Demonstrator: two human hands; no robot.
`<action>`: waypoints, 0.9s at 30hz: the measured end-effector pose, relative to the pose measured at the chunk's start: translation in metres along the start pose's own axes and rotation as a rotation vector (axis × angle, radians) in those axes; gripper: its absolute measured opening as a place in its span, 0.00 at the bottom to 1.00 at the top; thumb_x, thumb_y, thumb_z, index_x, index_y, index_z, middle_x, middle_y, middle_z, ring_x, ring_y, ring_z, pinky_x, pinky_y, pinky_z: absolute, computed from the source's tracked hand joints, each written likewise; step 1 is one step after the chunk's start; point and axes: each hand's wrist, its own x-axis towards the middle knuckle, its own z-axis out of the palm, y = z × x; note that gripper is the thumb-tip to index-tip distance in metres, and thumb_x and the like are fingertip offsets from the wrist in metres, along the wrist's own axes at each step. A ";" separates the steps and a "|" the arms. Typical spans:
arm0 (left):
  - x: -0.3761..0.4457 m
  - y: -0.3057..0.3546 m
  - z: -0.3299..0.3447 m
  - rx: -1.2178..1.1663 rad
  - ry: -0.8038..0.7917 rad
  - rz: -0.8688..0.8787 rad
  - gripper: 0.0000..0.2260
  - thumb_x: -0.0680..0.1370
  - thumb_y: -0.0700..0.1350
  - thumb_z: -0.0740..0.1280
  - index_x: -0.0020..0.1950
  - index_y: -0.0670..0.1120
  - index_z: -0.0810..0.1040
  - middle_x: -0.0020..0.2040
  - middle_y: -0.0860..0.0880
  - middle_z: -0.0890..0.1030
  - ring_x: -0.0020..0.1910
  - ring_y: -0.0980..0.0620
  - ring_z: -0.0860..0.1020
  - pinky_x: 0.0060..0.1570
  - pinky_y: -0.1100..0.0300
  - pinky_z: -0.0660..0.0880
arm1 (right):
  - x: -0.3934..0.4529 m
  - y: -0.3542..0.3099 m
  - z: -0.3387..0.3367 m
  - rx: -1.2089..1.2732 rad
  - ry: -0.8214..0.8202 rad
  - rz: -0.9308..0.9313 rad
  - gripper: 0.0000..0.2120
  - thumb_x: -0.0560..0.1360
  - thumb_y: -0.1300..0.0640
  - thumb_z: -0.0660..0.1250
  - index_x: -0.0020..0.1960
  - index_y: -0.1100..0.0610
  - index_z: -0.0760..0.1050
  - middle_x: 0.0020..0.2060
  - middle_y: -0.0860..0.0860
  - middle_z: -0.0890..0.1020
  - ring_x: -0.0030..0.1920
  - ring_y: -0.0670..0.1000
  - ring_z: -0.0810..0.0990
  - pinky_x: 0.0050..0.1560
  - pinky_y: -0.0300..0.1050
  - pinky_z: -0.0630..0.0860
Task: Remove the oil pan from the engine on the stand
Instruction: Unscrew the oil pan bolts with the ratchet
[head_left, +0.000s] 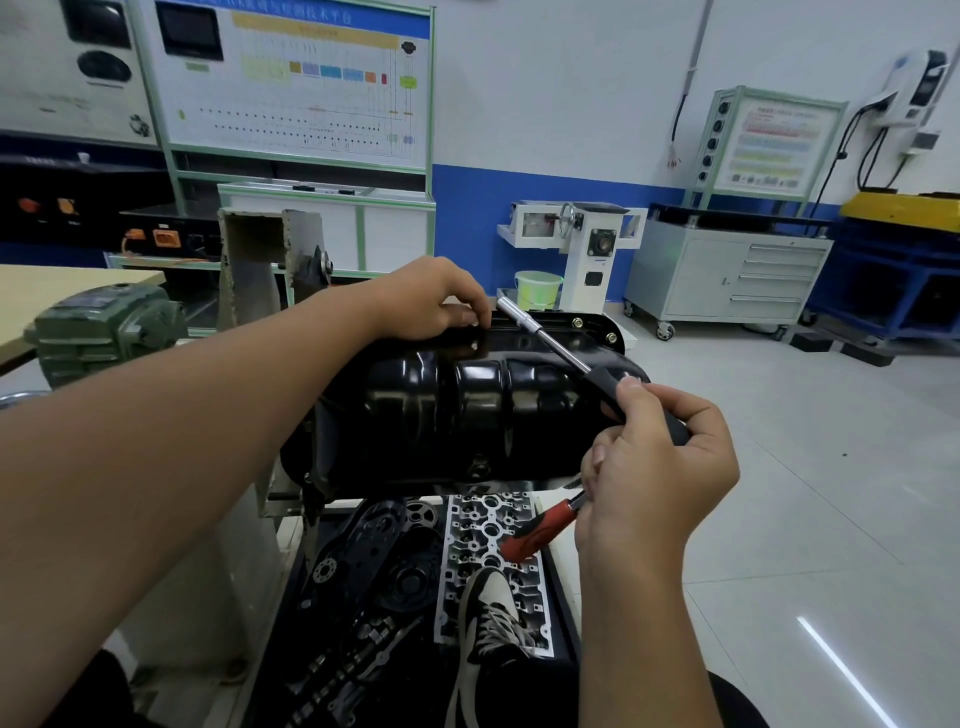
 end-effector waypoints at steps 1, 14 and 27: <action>-0.001 0.000 0.000 -0.008 0.007 -0.002 0.08 0.81 0.37 0.70 0.54 0.47 0.86 0.49 0.55 0.83 0.56 0.52 0.80 0.65 0.51 0.74 | 0.000 0.000 0.001 0.001 0.000 0.004 0.08 0.73 0.64 0.74 0.40 0.56 0.76 0.26 0.51 0.74 0.21 0.51 0.65 0.24 0.39 0.64; 0.000 0.004 -0.002 0.189 0.010 0.031 0.08 0.78 0.41 0.74 0.56 0.48 0.85 0.47 0.54 0.80 0.53 0.47 0.78 0.55 0.52 0.74 | -0.011 0.001 0.014 0.018 -0.003 0.053 0.07 0.74 0.66 0.74 0.41 0.58 0.77 0.28 0.53 0.74 0.21 0.51 0.66 0.23 0.39 0.64; -0.011 0.006 -0.005 0.018 0.027 -0.010 0.03 0.79 0.40 0.73 0.50 0.47 0.87 0.57 0.52 0.82 0.58 0.53 0.79 0.66 0.49 0.73 | -0.011 -0.001 0.014 0.044 0.017 0.074 0.07 0.74 0.66 0.73 0.42 0.58 0.76 0.27 0.52 0.74 0.21 0.50 0.65 0.23 0.38 0.62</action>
